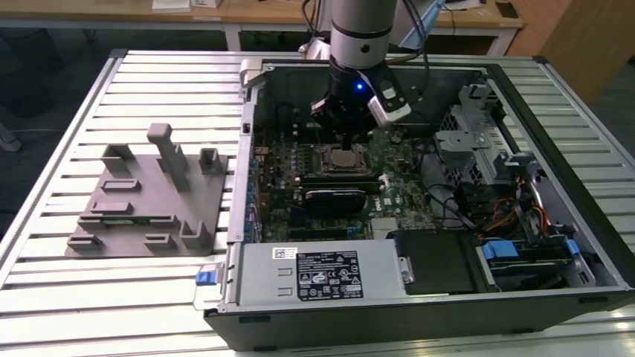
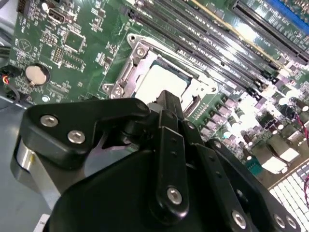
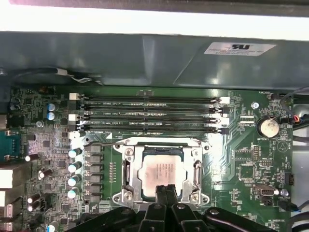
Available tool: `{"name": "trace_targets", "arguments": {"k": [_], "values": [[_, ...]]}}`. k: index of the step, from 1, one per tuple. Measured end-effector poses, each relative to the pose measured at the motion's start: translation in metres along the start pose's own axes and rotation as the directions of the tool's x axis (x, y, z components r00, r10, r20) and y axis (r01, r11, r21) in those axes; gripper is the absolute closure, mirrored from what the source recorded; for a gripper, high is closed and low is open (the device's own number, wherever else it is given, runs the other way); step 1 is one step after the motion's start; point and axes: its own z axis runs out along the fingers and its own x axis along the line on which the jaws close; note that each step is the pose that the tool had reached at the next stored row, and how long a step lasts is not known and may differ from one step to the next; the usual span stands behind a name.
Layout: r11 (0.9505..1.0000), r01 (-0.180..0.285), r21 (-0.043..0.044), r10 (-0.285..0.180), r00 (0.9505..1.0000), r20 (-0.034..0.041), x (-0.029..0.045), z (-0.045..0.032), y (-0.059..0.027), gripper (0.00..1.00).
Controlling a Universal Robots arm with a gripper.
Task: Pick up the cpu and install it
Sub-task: 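Close the cpu cover, then install the first cpu locking lever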
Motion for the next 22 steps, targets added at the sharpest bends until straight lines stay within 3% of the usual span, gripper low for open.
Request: {"name": "trace_targets", "arguments": {"k": [16, 22], "values": [[1.0, 0.0, 0.0001, 0.0, 1.0, 0.0, 0.0005, -0.0001, 0.0, 0.89], [1.0, 0.0, 0.0001, 0.0, 1.0, 0.0, 0.0167, -0.0005, -0.0001, 0.89]]}}
